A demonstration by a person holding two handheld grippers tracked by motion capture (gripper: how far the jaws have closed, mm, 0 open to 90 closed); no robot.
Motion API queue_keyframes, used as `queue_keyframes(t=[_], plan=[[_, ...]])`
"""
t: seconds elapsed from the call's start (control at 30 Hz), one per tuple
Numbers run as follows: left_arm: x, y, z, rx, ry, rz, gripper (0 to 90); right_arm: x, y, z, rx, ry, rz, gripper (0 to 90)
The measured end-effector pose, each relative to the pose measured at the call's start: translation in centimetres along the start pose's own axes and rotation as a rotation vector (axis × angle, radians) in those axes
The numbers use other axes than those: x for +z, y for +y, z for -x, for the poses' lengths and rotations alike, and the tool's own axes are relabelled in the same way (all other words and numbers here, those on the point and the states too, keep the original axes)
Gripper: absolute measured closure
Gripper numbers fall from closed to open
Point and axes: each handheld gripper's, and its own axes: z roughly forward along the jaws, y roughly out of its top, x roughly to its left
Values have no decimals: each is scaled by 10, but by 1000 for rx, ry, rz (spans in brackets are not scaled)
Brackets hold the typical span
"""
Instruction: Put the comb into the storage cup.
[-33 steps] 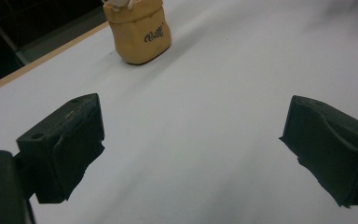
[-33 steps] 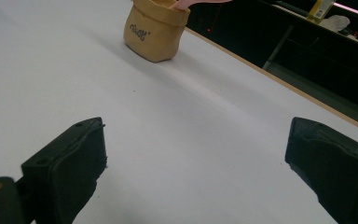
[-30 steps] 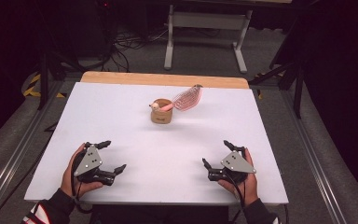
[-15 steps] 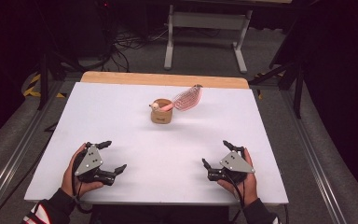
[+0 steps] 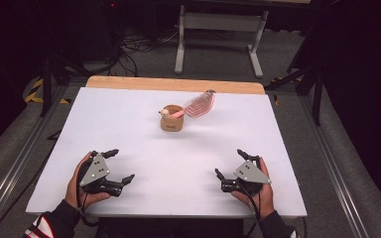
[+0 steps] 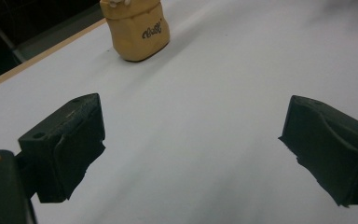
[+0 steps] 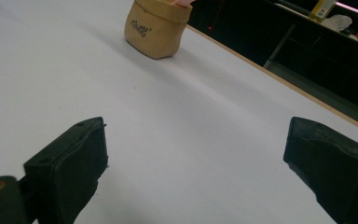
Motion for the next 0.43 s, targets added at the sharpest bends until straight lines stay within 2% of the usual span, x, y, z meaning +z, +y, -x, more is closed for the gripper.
queue_keyframes(t=[0.43], plan=[[1, -1, -1, -11, 7, 1, 71, 0, 0, 2, 8, -5, 5, 66]])
